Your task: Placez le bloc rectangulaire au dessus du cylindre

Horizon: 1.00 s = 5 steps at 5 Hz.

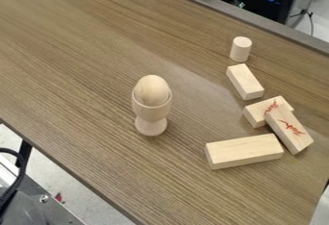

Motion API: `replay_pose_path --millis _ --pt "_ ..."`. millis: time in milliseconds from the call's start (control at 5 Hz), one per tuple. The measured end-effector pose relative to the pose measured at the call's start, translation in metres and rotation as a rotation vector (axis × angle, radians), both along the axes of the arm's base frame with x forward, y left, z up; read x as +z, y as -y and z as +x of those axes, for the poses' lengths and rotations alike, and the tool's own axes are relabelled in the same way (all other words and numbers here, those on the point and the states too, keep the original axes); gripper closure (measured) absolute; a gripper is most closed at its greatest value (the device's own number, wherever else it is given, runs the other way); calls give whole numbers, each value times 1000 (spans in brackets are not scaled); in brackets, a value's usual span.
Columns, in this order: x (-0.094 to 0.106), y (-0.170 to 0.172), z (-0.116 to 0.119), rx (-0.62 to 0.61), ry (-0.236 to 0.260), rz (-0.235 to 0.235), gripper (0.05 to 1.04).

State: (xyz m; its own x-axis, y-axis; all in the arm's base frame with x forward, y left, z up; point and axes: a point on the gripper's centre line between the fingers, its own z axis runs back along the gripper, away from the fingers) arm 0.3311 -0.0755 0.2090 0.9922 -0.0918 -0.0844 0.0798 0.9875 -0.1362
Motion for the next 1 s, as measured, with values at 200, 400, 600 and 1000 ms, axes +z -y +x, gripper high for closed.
replay_pose_path --millis 200,400,600,1000 --pt "-14 1 1 0 -43 4 84" --pt "-37 8 -8 195 -27 -59 84" --pt "-54 9 -7 482 18 -140 84" --pt "-116 13 10 958 -25 -132 83"
